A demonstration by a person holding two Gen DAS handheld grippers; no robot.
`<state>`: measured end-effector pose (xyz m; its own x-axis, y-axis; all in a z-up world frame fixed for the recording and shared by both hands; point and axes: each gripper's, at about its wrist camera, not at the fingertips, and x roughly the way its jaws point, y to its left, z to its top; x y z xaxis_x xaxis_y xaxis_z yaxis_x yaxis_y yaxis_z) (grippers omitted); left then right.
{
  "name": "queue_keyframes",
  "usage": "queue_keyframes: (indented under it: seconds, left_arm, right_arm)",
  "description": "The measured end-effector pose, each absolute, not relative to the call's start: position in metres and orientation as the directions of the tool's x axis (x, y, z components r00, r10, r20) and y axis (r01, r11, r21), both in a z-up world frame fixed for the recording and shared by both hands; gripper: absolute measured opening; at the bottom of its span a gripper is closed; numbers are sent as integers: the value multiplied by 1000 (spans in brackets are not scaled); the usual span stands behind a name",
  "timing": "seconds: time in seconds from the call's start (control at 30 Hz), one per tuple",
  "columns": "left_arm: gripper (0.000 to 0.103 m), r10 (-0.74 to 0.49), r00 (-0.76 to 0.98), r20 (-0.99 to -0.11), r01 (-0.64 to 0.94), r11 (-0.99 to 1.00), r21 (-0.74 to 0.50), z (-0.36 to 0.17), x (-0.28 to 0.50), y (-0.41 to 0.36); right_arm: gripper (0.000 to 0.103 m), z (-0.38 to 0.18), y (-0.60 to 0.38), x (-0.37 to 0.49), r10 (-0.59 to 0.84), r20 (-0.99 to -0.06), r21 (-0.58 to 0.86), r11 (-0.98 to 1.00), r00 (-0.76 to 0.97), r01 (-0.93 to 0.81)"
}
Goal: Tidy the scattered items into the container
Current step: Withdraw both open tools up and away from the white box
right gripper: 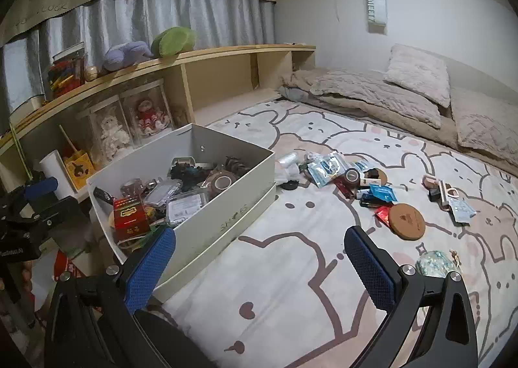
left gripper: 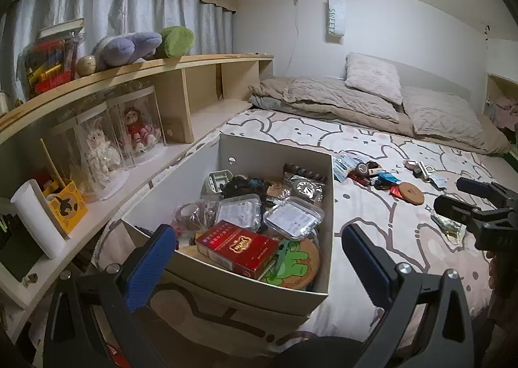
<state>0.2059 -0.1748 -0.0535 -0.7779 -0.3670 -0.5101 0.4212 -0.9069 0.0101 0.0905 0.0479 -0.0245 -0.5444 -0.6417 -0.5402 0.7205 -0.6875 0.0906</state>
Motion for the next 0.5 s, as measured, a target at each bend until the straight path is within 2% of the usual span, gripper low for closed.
queue_keyframes:
  seconds: [0.5]
  left_arm:
    - [103, -358, -793, -493, 414, -910, -4, -53, 207, -169]
  right_arm:
    - [103, -27, 55, 90, -635, -547, 95, -695, -546, 713]
